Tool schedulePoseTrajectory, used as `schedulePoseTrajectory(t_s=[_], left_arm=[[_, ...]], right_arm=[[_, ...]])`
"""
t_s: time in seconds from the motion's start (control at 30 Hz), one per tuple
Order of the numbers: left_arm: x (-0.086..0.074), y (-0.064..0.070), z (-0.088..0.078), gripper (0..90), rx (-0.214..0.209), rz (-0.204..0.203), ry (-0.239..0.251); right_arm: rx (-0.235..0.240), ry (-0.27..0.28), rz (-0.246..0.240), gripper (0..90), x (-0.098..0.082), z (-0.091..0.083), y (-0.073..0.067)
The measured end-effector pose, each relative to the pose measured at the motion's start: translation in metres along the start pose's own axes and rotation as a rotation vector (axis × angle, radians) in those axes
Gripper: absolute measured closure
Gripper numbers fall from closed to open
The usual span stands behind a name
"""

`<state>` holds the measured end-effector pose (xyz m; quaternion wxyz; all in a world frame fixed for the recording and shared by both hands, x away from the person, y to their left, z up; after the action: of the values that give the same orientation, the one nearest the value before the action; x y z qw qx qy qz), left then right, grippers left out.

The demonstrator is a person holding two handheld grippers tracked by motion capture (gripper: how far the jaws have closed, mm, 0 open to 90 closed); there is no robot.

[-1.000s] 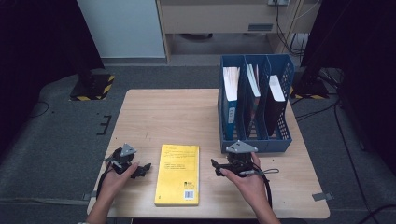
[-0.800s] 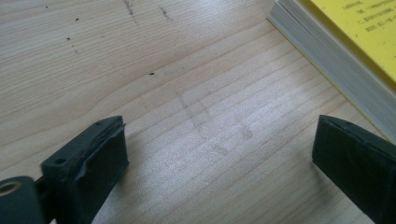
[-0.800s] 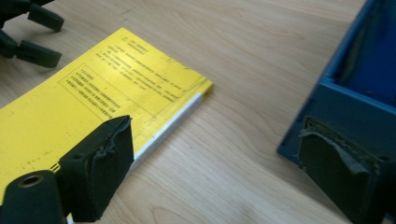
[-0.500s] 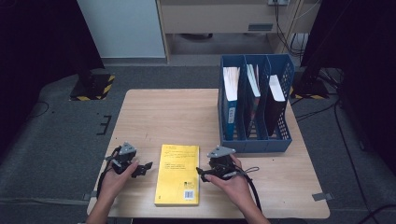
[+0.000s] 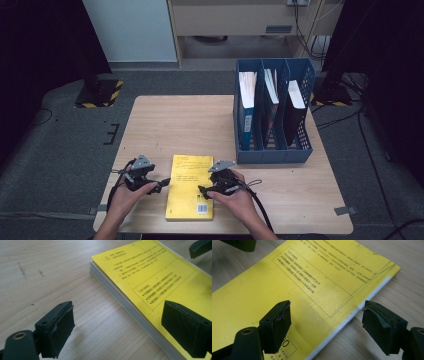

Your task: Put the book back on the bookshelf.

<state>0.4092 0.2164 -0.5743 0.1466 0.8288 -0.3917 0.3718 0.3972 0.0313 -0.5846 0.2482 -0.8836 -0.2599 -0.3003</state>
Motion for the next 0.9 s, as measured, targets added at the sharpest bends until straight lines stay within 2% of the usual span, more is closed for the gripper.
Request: schedulePoseTrajectory(t_s=[0.07, 0.1, 0.13, 0.17, 0.2, 0.3, 0.37, 0.53, 0.6, 0.67, 0.73, 0.9], left_arm=[[0.002, 0.006, 0.001, 11.5, -0.031, -0.003, 0.005], [0.003, 0.008, 0.001, 11.9, -0.042, -0.004, 0.004], [0.004, 0.014, 0.002, 12.8, -0.076, -0.017, 0.006], [0.004, 0.014, 0.002, 13.0, -0.076, -0.017, 0.006], [0.005, 0.018, 0.003, 13.2, -0.101, -0.029, 0.008], [0.004, 0.023, 0.009, 13.5, -0.113, -0.012, -0.032], [0.004, 0.026, 0.013, 15.3, -0.137, -0.005, -0.05], [0.005, 0.03, 0.02, 16.5, -0.157, -0.003, -0.078], [0.005, 0.031, 0.021, 19.4, -0.161, 0.001, -0.092], [0.004, 0.035, 0.023, 26.4, -0.173, 0.012, -0.106], [0.004, 0.035, 0.023, 27.4, -0.169, 0.017, -0.112], [0.004, 0.031, 0.023, 34.9, -0.157, -0.008, -0.112]], right_arm=[[0.002, -0.005, -0.008, 21.8, -0.001, 0.0, 0.0], [0.005, -0.006, 0.002, 21.6, -0.002, 0.0, 0.0], [0.008, -0.008, 0.012, 21.4, -0.004, 0.0, 0.002], [0.008, -0.008, 0.012, 21.4, -0.004, 0.0, 0.002], [0.01, -0.019, 0.013, 20.4, -0.006, 0.002, 0.003], [0.01, -0.029, 0.011, 19.5, -0.008, 0.004, 0.002], [0.02, -0.035, 0.015, 18.7, -0.009, 0.005, 0.001], [0.021, -0.033, 0.022, 17.2, -0.009, 0.006, 0.001], [0.03, -0.037, 0.032, 17.0, -0.01, 0.006, 0.001], [0.041, -0.031, 0.043, 17.2, -0.01, 0.008, 0.001], [0.04, -0.034, 0.046, 17.2, -0.011, 0.007, 0.0], [0.032, -0.033, 0.05, 17.9, -0.01, 0.008, 0.0]])
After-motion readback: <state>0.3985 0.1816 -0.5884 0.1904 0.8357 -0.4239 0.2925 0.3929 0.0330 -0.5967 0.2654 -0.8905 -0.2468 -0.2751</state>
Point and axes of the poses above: each handheld gripper's, and its own axes: z roughly forward along the jaws, x roughly out of its top, y roughly to its right, the point moved 10 cm from there along z, roughly forward along the jaws, and after that the axes turned 12 degrees about z, right-handed, at the moved point
